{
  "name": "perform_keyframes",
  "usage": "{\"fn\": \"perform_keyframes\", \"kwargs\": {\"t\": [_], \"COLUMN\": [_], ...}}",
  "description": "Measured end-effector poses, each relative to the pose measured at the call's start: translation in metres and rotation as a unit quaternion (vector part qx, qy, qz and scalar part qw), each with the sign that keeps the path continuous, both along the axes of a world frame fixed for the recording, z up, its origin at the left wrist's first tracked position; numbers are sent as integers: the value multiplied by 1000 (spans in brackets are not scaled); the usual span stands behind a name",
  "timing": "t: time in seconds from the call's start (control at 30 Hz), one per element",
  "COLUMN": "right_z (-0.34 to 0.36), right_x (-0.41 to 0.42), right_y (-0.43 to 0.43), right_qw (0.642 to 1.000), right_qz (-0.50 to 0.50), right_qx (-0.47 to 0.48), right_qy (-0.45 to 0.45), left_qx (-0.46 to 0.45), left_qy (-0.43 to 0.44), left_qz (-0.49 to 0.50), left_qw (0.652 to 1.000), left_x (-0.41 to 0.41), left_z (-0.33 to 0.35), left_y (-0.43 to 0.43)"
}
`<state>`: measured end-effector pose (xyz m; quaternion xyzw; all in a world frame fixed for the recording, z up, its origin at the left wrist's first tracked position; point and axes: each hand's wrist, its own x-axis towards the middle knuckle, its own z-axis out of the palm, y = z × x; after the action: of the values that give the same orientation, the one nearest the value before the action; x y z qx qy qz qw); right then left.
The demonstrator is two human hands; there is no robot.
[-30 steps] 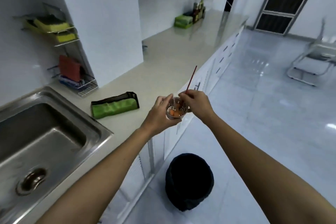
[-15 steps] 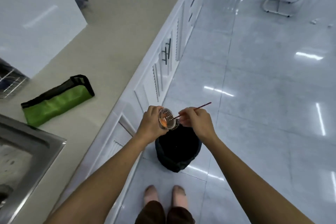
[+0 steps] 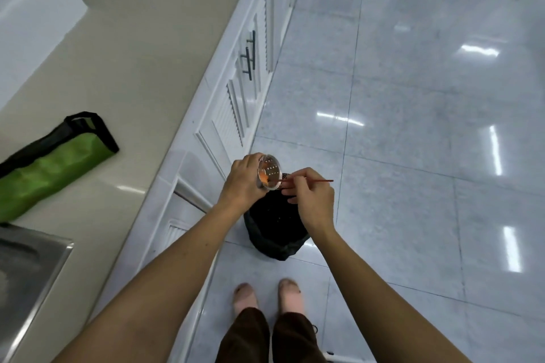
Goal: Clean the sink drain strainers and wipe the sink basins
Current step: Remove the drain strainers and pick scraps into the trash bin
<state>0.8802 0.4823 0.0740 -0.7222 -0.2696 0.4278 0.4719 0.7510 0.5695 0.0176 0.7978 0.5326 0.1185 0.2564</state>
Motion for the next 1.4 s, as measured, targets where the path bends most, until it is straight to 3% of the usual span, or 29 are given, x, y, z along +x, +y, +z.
{"fn": "perform_keyframes", "kwargs": {"t": [0.17,0.37,0.67,0.77,0.87,0.97,1.17,1.33,1.4], "right_z": [5,-11,-14,-17,-27,-28,-18,-23,-28], "right_x": [3,-4,-5,-12,-15,-9,-3,-5,-4], "right_y": [4,3,-4,-1,0,1,0,2,4], "right_qw": [997,996,996,999,994,993,995,996,995], "right_qz": [-77,66,-68,10,67,6,-64,66,73], "right_qx": [16,-42,-35,-31,-76,-96,-41,-48,-68], "right_qy": [-13,-52,-53,4,-29,-68,-62,18,-3], "left_qx": [9,26,22,27,31,46,130,154,174], "left_qy": [9,20,152,164,165,174,251,244,247], "left_qz": [-32,-52,-68,-83,-98,-108,-109,-146,-157], "left_qw": [999,998,986,983,981,978,953,946,940], "left_x": [0,4,7,10,16,21,27,28,29], "left_z": [1,5,11,10,10,10,7,7,7], "left_y": [4,6,9,5,4,6,12,11,12]}}
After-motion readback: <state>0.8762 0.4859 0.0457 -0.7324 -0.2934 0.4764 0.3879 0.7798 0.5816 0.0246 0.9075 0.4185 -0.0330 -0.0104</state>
